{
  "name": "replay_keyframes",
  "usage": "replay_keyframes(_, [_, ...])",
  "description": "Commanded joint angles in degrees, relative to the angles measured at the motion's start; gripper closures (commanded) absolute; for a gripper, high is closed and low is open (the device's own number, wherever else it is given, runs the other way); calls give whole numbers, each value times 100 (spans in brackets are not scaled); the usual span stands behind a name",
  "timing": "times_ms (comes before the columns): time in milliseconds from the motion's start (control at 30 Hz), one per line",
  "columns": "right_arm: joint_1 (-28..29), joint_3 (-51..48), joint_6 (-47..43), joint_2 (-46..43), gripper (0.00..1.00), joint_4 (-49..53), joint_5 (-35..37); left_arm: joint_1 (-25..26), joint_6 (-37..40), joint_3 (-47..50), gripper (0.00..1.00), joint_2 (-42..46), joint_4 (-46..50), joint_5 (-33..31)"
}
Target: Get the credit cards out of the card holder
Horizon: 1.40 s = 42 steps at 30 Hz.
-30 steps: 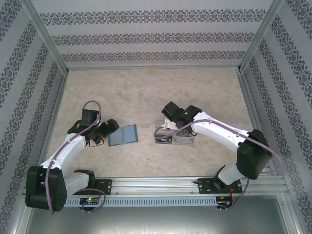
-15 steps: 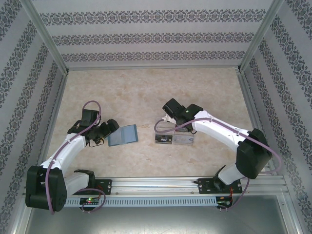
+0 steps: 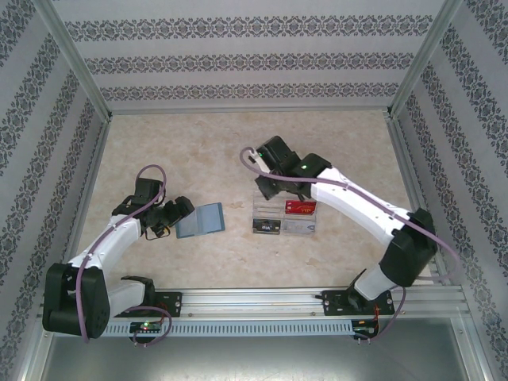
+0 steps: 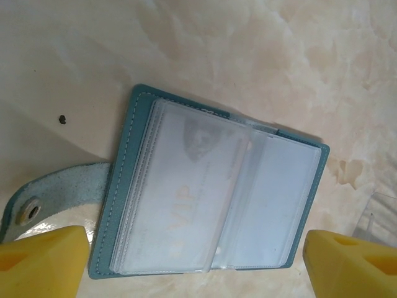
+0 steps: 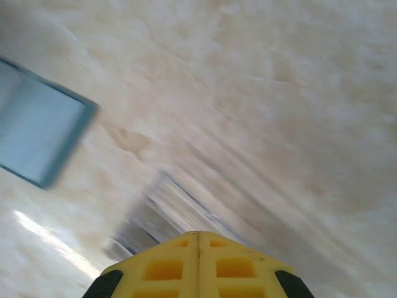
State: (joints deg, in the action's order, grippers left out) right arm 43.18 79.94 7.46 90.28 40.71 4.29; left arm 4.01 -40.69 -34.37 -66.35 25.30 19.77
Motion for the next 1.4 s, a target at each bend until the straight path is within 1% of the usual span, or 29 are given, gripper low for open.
replay_keyframes(0, [210,100,1432,469,100,-498,-836,-33,64,16,10,-73,85,214])
replay_keyframes(167, [547,212,2211,1195,100,-1043,-1088,-33,67,-45,13,-154,54,372])
replay_keyframes(300, [794,627,2470,1885,100,-982,-1098,-32,82,-285,13,-22,360,151])
replay_keyframes(400, [832,858,2753,2301,100,-959,-1166,-32,96,-469,13,141,580,-62])
replay_keyframes(433, [827,899,2811,2408,100,-966,-1168,-32,105,-496,13,169,598,-48])
replay_keyframes(600, [840,1044,3052,2815,100,-1037,-1236,-24,30,-430,16,94,269,354])
replay_keyframes(767, [836,1151,3172,3136,100,-1062,-1420,-23,-110,-181,18,-212,-91,446])
replay_keyframes(867, [835,1232,3165,3294,100,-980,-1414,-23,-192,-68,23,-338,-293,466])
replay_keyframes(967, [833,1260,3164,3372,100,-941,-1399,-23,-205,-40,33,-442,-359,417])
replay_keyframes(1033, [826,1252,3185,3398,100,-951,-1425,-24,-185,-26,47,-545,-400,412])
replay_keyframes(1067, [830,1256,3178,3412,100,-944,-1435,-29,-173,-12,52,-580,-426,414])
replay_keyframes(1167, [832,1285,3199,3477,100,-912,-1473,-24,-134,0,54,-742,-450,379])
replay_keyframes(1267, [832,1318,3190,3513,100,-876,-1475,-26,-81,-41,56,-843,-329,214])
replay_keyframes(1367, [832,1340,3173,3547,100,-845,-1474,-23,-38,-67,56,-838,-209,56])
